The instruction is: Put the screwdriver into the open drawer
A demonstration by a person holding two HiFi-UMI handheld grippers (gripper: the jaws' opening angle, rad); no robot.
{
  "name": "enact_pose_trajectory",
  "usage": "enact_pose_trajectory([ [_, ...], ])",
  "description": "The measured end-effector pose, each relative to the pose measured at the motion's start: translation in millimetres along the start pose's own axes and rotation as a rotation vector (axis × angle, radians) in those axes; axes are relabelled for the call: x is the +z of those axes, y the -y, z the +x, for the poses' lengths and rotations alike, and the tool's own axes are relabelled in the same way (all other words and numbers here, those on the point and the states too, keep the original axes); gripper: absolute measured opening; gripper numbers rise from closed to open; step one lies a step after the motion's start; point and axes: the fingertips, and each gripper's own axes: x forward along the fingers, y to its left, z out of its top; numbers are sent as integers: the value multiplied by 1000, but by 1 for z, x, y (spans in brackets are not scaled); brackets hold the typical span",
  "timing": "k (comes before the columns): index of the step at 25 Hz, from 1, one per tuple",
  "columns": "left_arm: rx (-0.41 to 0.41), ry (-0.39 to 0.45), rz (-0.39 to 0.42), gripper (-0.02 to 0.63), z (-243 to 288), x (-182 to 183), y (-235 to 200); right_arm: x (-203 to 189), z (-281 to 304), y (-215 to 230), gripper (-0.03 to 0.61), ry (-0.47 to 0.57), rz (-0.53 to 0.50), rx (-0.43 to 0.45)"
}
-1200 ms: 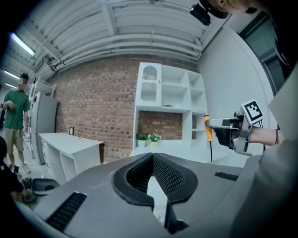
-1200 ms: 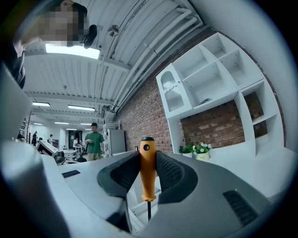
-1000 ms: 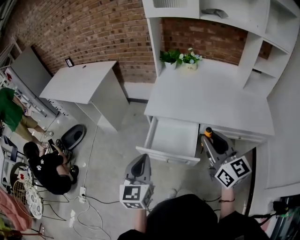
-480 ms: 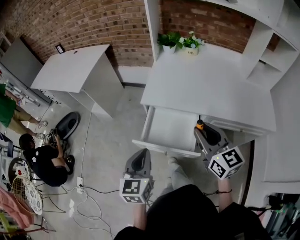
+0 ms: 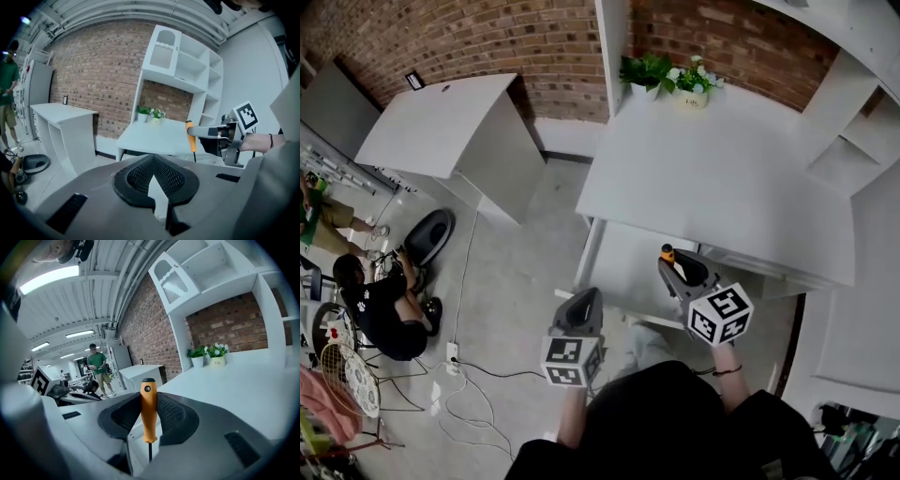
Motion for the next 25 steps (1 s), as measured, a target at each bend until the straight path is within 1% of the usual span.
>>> enact_pose_trajectory([
  [4,-6,-68,-7,9,26,-6,-4,-18,28,5,110,-72,12,61],
  [10,10,-119,-63,9,53,-16,-12,-52,63,12,110,-186,0,137],
  [16,-6,-198,-120,9,74,-36,-25,-87,98,24,110,-301,14,151],
  [21,-62,-265,-150,9,91,-46,-28,-124,125,29,110,-407,29,164],
  [25,-93,-291,-153,9,106,-55,-28,-155,141,37,110,-481,44,168],
])
